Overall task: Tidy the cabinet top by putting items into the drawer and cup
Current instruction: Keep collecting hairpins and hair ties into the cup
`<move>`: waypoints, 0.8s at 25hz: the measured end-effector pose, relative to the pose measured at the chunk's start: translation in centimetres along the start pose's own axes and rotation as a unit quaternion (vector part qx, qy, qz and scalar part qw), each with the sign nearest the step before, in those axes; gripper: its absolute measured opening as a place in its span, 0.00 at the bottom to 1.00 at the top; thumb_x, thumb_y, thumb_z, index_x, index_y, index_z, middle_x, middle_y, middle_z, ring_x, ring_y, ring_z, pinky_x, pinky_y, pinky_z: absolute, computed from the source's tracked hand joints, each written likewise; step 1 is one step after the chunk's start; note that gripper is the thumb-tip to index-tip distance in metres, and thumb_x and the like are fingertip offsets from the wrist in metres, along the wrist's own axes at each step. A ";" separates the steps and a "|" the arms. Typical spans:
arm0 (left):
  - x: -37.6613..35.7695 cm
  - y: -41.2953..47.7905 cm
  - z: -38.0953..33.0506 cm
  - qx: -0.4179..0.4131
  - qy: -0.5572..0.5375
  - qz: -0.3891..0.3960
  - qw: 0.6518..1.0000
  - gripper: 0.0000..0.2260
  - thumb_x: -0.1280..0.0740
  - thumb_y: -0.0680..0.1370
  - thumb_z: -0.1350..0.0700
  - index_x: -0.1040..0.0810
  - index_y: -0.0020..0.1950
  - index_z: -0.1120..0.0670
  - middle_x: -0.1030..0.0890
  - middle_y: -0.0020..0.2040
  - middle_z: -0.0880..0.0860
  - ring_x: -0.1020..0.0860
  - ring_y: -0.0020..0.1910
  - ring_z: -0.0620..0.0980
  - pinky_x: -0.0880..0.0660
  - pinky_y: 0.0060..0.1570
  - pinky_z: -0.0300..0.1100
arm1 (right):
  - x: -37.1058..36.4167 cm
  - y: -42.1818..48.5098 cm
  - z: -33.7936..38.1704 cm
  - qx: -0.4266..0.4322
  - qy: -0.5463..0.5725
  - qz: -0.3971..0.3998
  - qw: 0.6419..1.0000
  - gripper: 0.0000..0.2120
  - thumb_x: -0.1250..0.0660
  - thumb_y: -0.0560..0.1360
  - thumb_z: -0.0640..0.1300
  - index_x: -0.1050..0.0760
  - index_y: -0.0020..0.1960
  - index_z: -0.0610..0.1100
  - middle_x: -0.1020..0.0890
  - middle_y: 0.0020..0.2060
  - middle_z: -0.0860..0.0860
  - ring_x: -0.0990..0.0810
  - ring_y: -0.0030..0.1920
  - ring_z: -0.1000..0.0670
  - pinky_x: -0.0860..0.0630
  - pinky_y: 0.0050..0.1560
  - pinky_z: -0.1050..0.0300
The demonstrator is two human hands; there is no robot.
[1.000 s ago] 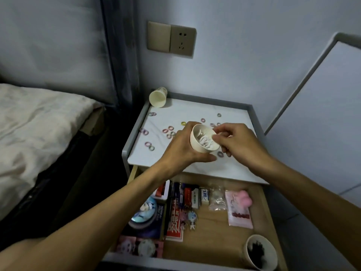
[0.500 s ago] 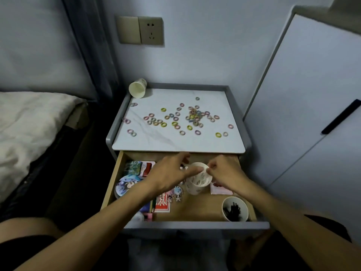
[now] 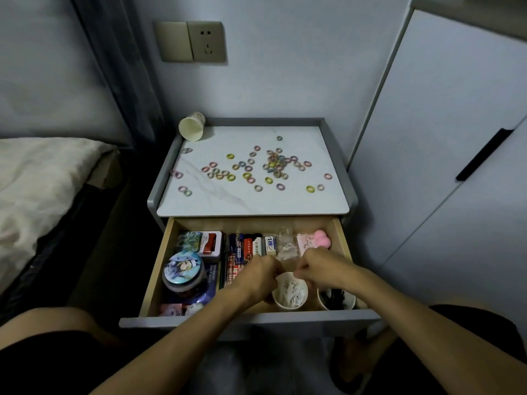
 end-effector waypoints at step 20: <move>17.4 -1.0 2.6 -0.007 -0.244 -0.149 0.958 0.07 0.37 0.81 0.60 0.21 0.55 0.54 0.15 0.48 0.52 0.18 0.35 0.50 0.25 0.31 0.38 | 6.5 5.0 4.9 0.112 0.003 -0.182 0.977 0.11 0.33 0.78 0.42 0.19 0.59 0.47 0.16 0.52 0.52 0.19 0.47 0.58 0.24 0.50 0.67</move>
Point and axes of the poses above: each hand's wrist, its own y-axis towards the middle knuckle, its own x-axis out of the back of the hand, z = x × y, the point moved 2 cm from there along y, towards the middle knuckle
